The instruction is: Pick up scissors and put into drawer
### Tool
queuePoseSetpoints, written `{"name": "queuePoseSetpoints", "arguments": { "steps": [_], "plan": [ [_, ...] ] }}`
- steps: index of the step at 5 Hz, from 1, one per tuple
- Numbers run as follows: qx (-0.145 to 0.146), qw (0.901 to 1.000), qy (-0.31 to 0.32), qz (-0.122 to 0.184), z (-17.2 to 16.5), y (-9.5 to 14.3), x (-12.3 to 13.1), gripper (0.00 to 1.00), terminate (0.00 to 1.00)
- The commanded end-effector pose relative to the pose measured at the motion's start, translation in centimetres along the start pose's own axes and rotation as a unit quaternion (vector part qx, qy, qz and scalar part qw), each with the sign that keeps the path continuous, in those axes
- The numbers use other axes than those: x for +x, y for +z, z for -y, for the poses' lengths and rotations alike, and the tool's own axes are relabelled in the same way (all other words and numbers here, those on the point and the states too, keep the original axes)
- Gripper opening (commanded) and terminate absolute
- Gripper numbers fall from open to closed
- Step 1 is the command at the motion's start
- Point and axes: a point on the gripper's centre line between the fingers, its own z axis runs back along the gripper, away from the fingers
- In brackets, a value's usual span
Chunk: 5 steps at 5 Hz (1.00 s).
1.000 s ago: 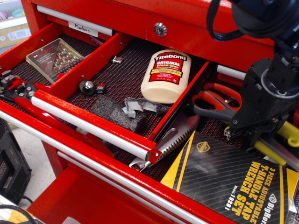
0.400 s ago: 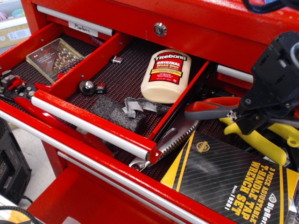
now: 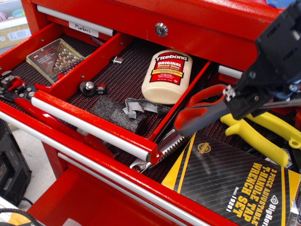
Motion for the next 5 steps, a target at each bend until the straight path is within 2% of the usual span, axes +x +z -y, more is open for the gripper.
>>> {"name": "queuePoseSetpoints", "arguments": {
  "steps": [1, 2, 3, 4, 5],
  "plan": [
    [0.051, 0.9939, 0.024, 0.095, -1.8, 5.9, 4.6, 0.0, 0.0],
    [0.071, 0.9892, 0.005, 0.128, -2.3, 7.0, 6.0, 0.0, 0.0],
    [0.073, 0.9839, -0.023, 0.161, -3.1, 6.1, 7.6, 0.0, 0.0],
    [0.064, 0.9729, -0.06, 0.214, -4.1, 2.7, 8.6, 0.0, 0.0],
    [0.054, 0.9422, -0.092, 0.318, -4.8, -1.6, 9.7, 0.0, 0.0]
  ]
}}
